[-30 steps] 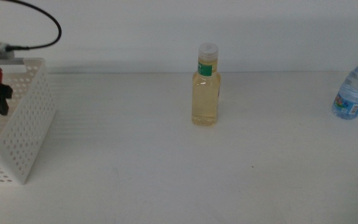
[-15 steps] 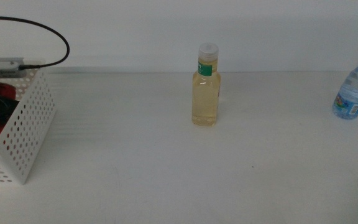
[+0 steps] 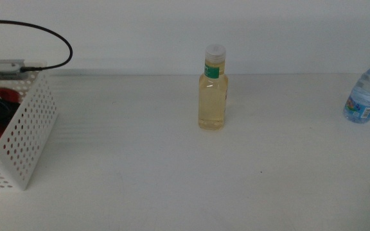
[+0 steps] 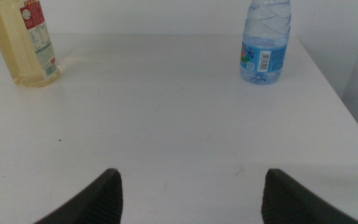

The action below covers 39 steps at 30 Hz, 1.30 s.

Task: Use arms to grab the bottles and put them into the dustbin to the left of the table.

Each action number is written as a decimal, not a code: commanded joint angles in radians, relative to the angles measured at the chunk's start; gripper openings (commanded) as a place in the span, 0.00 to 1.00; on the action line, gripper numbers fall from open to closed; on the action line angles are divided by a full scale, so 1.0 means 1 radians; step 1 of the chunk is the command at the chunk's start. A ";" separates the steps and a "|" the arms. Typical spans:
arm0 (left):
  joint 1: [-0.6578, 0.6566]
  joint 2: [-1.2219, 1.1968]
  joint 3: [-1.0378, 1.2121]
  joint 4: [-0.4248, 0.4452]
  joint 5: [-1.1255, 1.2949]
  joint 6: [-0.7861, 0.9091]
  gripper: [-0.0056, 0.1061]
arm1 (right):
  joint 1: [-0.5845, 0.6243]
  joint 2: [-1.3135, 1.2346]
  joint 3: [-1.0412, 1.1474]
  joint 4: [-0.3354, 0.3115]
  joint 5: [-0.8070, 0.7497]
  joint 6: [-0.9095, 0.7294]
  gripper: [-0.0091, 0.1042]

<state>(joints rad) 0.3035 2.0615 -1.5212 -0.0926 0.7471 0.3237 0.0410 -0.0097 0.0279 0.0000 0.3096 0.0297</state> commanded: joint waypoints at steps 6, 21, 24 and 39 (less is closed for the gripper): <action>-0.005 -0.076 -0.046 -0.010 -0.017 -0.006 0.86 | -0.005 -0.027 -0.008 -0.005 -0.073 -0.012 0.60; -0.059 -0.383 0.035 -0.011 -0.003 -0.086 0.85 | -0.005 -0.027 -0.008 -0.005 -0.073 -0.012 0.60; -0.107 -0.478 0.136 -0.011 -0.080 -0.107 0.84 | -0.005 -0.027 -0.008 -0.005 -0.073 -0.012 0.60; -0.511 -0.849 0.537 -0.016 -0.394 -0.213 0.68 | -0.005 -0.027 -0.008 -0.005 -0.073 -0.012 0.60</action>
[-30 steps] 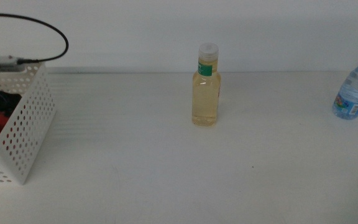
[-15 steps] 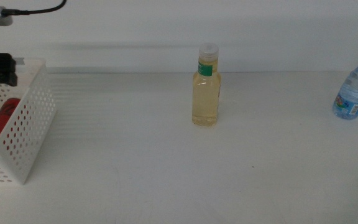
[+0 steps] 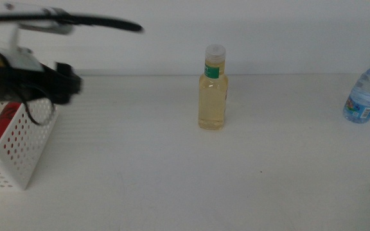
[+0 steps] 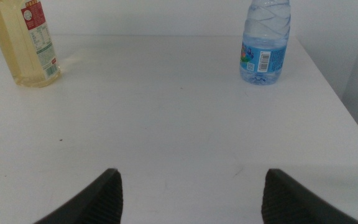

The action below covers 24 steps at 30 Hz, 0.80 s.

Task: Use arms to grab the bottles and put them into the dustbin to the left of the table.

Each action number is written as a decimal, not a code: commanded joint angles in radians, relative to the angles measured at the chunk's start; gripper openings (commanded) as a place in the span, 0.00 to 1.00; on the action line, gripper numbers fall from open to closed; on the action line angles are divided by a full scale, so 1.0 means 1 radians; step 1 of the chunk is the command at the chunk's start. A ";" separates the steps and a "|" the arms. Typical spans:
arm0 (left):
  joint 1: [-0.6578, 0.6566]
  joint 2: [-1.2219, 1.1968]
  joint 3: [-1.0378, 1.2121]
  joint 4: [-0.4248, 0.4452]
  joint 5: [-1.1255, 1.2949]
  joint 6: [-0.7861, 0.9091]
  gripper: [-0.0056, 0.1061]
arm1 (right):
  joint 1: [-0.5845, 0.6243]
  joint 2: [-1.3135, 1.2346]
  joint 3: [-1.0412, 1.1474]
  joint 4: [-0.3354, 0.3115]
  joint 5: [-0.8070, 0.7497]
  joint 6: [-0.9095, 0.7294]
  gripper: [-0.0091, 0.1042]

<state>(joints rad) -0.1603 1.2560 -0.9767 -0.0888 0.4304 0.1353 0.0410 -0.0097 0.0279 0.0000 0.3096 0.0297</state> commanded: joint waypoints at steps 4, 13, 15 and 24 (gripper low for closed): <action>-0.141 -0.058 0.013 -0.024 -0.074 -0.070 0.64 | -0.005 -0.027 -0.008 -0.005 -0.073 -0.012 0.60; -0.299 -0.050 0.019 -0.011 -0.133 -0.104 0.63 | -0.005 -0.027 -0.008 -0.005 -0.073 -0.012 0.60; -0.342 -0.052 0.047 0.005 -0.236 -0.113 0.63 | -0.005 -0.027 -0.008 -0.005 -0.073 -0.012 0.60; -0.491 -0.030 0.269 -0.026 -0.760 -0.113 0.63 | -0.005 -0.027 -0.008 -0.005 -0.073 -0.012 0.60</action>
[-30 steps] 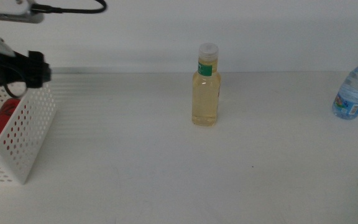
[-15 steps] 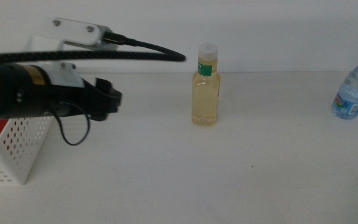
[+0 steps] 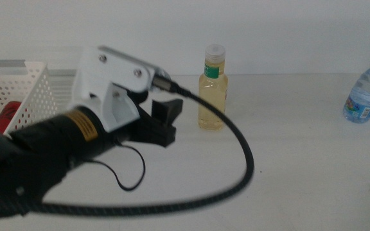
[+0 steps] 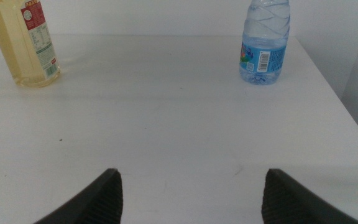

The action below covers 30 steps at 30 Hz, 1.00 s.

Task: Use arms to grab the bottles and put them into the dustbin to the left of the table.

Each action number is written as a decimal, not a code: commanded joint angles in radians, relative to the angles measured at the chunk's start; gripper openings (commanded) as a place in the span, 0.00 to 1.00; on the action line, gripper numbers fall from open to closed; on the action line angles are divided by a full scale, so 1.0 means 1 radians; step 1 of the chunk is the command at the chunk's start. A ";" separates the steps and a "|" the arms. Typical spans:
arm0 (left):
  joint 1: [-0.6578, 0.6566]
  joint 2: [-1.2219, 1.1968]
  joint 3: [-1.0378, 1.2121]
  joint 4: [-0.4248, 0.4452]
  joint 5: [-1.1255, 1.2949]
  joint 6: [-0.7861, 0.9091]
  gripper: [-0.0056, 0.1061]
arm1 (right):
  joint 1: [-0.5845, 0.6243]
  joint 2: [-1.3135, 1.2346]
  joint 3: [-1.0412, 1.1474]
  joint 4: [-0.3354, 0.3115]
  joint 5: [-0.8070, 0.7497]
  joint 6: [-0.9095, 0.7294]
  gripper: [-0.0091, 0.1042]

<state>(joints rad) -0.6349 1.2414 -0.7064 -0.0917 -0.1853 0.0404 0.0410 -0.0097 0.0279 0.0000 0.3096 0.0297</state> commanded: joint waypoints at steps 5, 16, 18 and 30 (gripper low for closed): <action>-0.031 0.012 0.049 -0.045 -0.178 -0.018 0.63 | -0.005 -0.027 -0.008 -0.005 -0.073 -0.012 0.60; -0.031 0.099 0.058 -0.046 -0.226 -0.019 0.63 | -0.005 -0.027 -0.008 -0.005 -0.073 -0.012 0.60; -0.031 0.128 0.057 -0.046 -0.273 -0.019 0.63 | -0.005 -0.027 -0.008 -0.005 -0.073 -0.012 0.60; -0.032 0.337 -0.011 -0.088 -0.569 -0.026 0.86 | -0.005 -0.027 -0.008 -0.005 -0.073 -0.012 0.60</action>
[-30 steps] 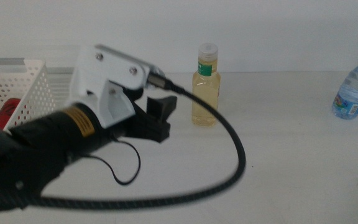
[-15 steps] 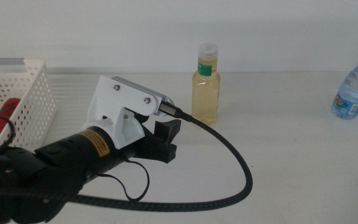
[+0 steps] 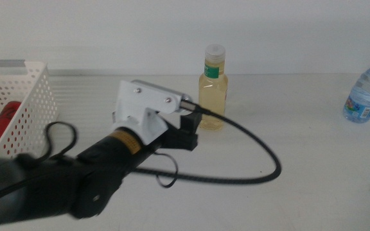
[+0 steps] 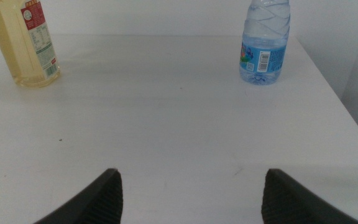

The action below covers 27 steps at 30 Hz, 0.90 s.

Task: Use arms to grab the bottles and put them into the dustbin to the left of the table.

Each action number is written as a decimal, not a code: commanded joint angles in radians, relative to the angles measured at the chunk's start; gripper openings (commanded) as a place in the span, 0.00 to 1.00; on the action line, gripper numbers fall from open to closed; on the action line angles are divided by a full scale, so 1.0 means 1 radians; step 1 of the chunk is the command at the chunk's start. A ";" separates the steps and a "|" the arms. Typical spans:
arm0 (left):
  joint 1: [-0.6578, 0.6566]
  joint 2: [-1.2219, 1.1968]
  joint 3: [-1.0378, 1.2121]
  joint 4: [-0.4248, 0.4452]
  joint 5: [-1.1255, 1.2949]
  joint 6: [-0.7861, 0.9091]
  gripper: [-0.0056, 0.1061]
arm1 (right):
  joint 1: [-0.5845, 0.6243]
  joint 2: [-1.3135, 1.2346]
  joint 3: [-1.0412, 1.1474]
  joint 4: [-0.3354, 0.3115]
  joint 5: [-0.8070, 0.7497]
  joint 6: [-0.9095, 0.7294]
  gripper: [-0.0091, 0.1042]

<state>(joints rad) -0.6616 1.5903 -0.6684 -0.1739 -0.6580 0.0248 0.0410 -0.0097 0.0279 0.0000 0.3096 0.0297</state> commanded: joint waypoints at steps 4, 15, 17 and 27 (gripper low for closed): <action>-0.005 0.060 -0.122 -0.006 -0.095 -0.010 0.86 | -0.005 -0.027 -0.008 -0.005 -0.073 -0.012 0.60; -0.005 0.239 -0.307 -0.009 -0.095 -0.010 0.86 | -0.005 -0.027 -0.008 -0.005 -0.073 -0.012 0.60; -0.005 0.268 -0.335 -0.009 -0.096 -0.010 0.86 | -0.005 -0.027 -0.008 -0.005 -0.073 -0.012 0.60; -0.002 0.382 -0.450 -0.036 -0.101 -0.002 0.86 | -0.005 -0.027 -0.008 -0.005 -0.073 -0.012 0.60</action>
<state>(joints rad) -0.6627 2.0135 -1.0795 -0.1923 -0.6742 0.0237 0.0410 -0.0097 0.0279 0.0000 0.3096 0.0297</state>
